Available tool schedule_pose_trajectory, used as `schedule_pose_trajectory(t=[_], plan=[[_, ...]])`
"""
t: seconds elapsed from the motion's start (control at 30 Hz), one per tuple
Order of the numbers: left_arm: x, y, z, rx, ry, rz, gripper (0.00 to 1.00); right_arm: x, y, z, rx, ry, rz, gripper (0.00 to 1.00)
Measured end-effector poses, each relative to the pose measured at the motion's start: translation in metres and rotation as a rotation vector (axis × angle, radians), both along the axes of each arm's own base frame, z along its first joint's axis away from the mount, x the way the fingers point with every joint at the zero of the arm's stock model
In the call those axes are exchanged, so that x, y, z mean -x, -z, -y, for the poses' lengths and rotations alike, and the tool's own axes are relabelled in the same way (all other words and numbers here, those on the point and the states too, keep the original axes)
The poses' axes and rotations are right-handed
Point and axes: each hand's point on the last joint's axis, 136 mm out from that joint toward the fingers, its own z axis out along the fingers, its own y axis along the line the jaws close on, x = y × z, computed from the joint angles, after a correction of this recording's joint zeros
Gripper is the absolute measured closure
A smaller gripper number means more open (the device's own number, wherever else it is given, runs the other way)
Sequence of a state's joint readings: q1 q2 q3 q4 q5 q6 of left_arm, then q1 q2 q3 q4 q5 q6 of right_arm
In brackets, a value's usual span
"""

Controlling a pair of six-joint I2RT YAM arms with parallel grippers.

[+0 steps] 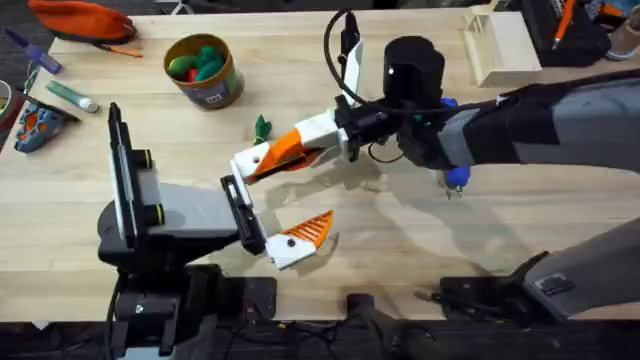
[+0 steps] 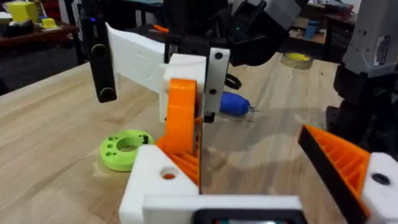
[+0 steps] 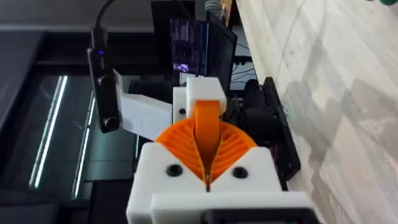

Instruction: Pick up the gripper from the table and insert it into the empty holder that is missing its gripper. Then pick up a screw, insert it into the mounting hole, and use the screwdriver to tighten it. Finally, clean up the table by picking up the vegetable and placing it into the bucket.

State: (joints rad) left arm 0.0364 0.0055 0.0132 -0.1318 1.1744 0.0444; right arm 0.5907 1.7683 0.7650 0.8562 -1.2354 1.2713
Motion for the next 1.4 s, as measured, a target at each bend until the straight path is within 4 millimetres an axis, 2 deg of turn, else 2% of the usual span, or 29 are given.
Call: schedule_pose_trajectory(t=[1.0, 1.4], plan=[[-0.0032, 0.0001, -0.0017, -0.002, -0.020, 0.001, 0.014, -0.0012, 0.0008, -0.0054, 0.005, 0.023, 0.009, 0.993], [-0.0070, -0.0001, -0.0041, -0.009, -0.045, 0.014, 0.016, -0.0043, -0.0055, -0.0100, -0.022, 0.048, 0.054, 0.994]])
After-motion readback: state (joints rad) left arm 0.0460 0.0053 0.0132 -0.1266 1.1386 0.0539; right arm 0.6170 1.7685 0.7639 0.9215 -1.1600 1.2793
